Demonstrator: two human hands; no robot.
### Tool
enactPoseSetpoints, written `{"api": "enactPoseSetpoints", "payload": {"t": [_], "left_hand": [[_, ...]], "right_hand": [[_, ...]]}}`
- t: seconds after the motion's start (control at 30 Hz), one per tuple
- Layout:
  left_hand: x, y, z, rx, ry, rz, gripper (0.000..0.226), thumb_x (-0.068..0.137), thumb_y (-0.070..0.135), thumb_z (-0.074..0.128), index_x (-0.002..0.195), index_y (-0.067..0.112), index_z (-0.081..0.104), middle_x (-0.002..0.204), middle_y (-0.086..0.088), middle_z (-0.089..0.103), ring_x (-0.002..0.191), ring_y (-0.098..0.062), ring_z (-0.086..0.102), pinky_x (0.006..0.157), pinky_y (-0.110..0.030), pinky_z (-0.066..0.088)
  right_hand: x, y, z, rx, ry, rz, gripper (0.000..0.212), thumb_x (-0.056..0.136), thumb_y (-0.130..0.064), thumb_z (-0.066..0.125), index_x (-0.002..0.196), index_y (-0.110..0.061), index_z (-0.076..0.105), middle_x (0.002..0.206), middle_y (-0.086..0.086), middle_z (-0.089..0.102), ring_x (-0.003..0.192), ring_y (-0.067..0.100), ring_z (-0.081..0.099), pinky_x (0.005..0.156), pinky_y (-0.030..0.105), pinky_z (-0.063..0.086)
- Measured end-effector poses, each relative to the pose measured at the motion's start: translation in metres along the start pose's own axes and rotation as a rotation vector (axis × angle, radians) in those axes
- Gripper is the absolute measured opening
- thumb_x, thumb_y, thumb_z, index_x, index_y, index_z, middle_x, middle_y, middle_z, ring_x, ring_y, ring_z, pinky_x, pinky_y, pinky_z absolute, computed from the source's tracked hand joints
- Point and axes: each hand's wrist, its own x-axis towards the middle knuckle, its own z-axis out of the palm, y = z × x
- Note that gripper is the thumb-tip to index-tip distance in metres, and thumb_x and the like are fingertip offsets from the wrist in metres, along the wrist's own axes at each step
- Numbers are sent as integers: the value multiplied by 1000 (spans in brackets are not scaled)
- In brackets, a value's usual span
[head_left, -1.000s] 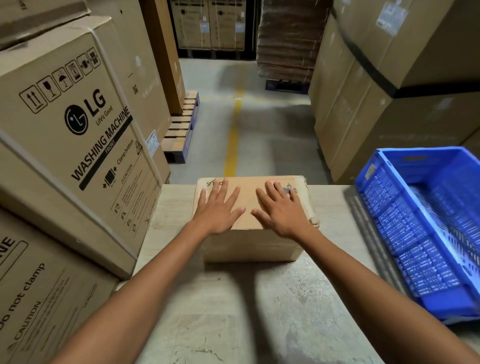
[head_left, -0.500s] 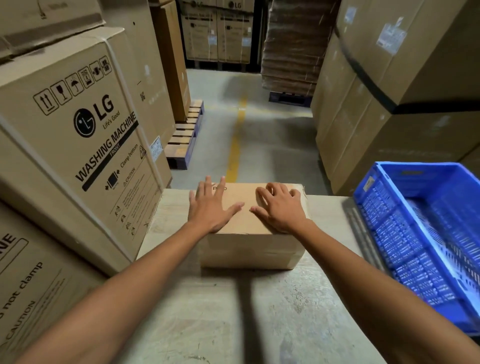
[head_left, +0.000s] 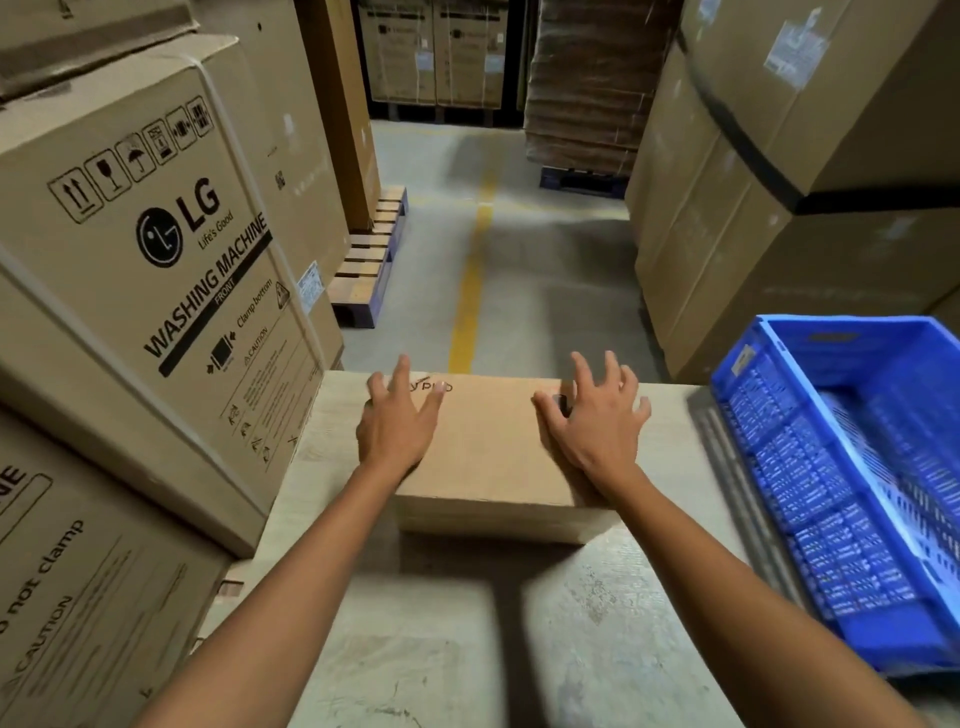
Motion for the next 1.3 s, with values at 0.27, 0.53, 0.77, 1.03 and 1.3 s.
{"api": "enactPoseSetpoints", "payload": {"t": [0.27, 0.53, 0.77, 1.03, 1.3], "left_hand": [[-23, -12, -6, -181, 65, -31, 51, 99, 61, 39, 138, 28, 42, 125, -13, 64, 114, -38, 58, 82, -39, 38], [-51, -18, -7, -377, 157, -10, 35, 102, 53, 41, 125, 27, 47, 116, -4, 65, 104, -30, 58, 81, -35, 34], [-57, -23, 19, -496, 84, -75, 35, 97, 53, 51, 103, 21, 37, 107, -4, 55, 89, -26, 56, 76, -41, 46], [-103, -57, 52, -427, 39, -100, 35, 91, 34, 70, 105, 16, 43, 107, 0, 52, 96, -22, 51, 76, -33, 35], [-107, -65, 65, -183, 57, 62, 30, 96, 29, 62, 119, 12, 55, 135, -11, 49, 125, -32, 48, 97, -41, 42]], "right_hand": [[-33, 0, -16, 124, 39, 135, 59, 91, -73, 42, 120, -24, 60, 134, 10, 51, 110, 32, 53, 85, 46, 53], [-51, 5, -16, 326, 221, 129, 44, 87, -62, 62, 105, -22, 69, 113, 5, 54, 99, 27, 51, 81, 44, 51], [-62, 19, 7, 480, 261, 223, 29, 86, -46, 70, 84, -18, 62, 102, 3, 49, 99, 21, 39, 81, 44, 51], [-118, 38, 42, 327, 72, 330, 30, 83, -47, 73, 94, -20, 64, 106, 3, 47, 103, 25, 38, 76, 45, 52], [-129, 30, 46, 87, 86, 230, 29, 83, -47, 72, 92, -21, 64, 111, 6, 55, 110, 35, 49, 87, 52, 41]]}}
